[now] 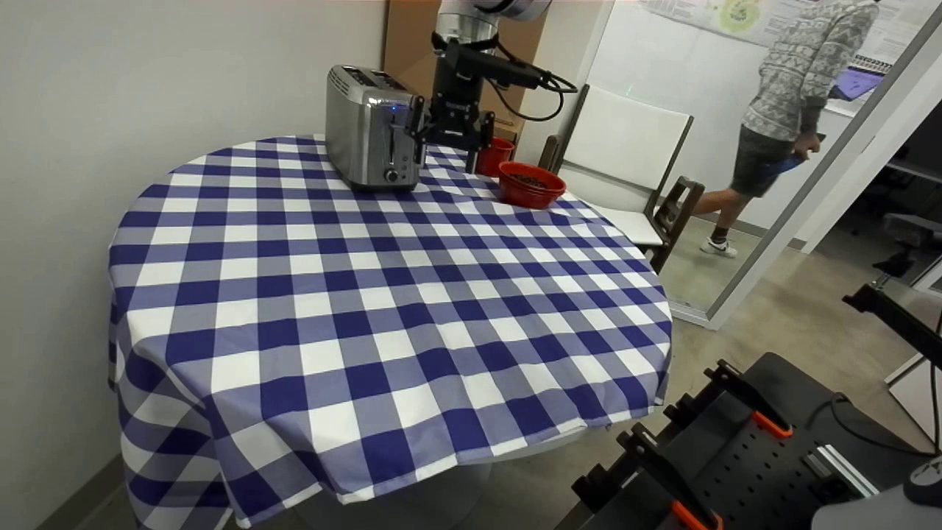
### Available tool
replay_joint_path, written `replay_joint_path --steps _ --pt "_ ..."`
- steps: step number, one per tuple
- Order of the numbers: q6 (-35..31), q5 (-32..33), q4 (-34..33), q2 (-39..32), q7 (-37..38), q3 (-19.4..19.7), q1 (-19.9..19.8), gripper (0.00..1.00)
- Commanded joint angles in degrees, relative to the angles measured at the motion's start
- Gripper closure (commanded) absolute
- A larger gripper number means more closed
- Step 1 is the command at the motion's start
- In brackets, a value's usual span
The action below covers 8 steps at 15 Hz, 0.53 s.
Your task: Turn off the toaster
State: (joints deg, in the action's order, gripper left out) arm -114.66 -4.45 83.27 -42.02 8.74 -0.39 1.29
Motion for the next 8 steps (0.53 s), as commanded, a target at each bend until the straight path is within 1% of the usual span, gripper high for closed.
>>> replay_joint_path --steps 1,3,5,8 --pt "-6.32 1.56 14.00 9.52 0.20 0.20 2.31 0.00" --pt "-8.36 2.29 19.56 13.54 -0.53 -0.08 3.12 0.00" --pt "-10.24 4.62 25.26 18.10 -0.54 0.09 4.36 0.00" --pt "-14.76 6.95 33.89 25.68 -0.53 -0.42 4.98 0.00"
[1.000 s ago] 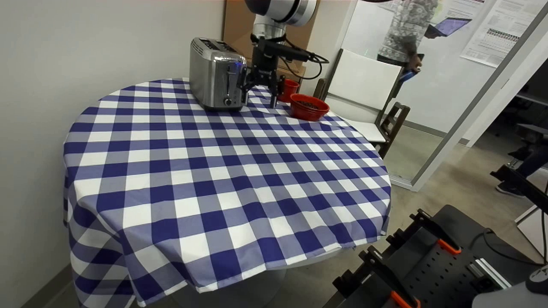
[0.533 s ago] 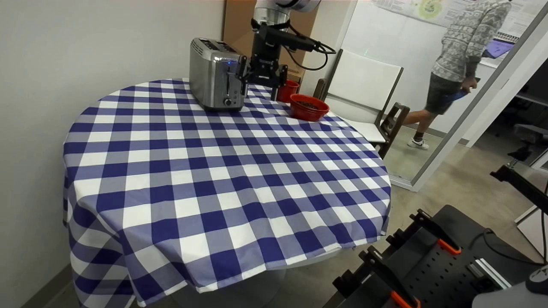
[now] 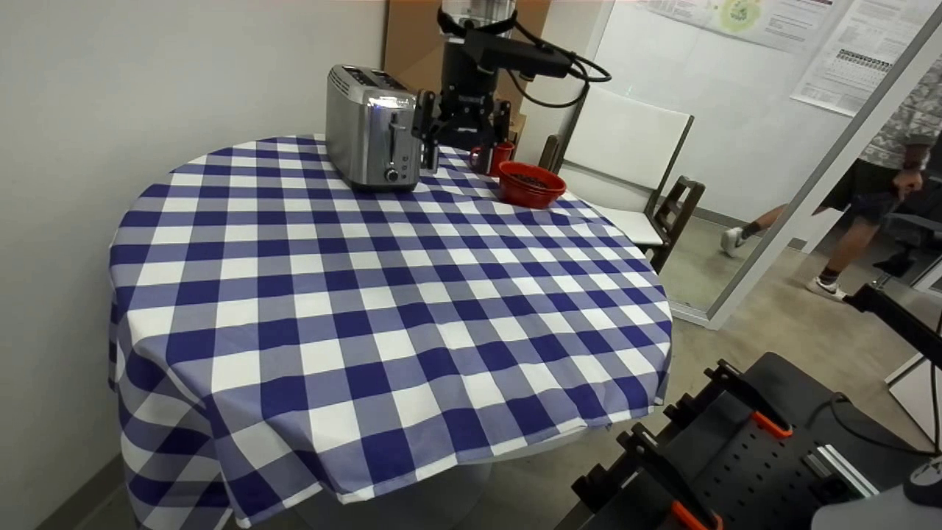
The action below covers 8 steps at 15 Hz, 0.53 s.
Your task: Turn off the toaster
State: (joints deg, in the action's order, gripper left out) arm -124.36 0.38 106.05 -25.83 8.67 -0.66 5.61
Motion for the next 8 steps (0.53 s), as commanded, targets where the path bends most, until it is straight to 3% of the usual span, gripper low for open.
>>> replay_joint_path --steps 1,4,5,8 --pt "-6.73 2.25 14.08 12.08 -0.36 -0.44 0.62 0.00" --pt "-10.79 0.23 22.13 19.09 0.87 -0.82 -0.30 0.00" --pt "-7.30 1.21 14.65 12.88 0.27 -0.99 0.00 0.00" --pt "-8.86 1.08 20.06 17.66 0.29 -1.06 -0.55 0.00"
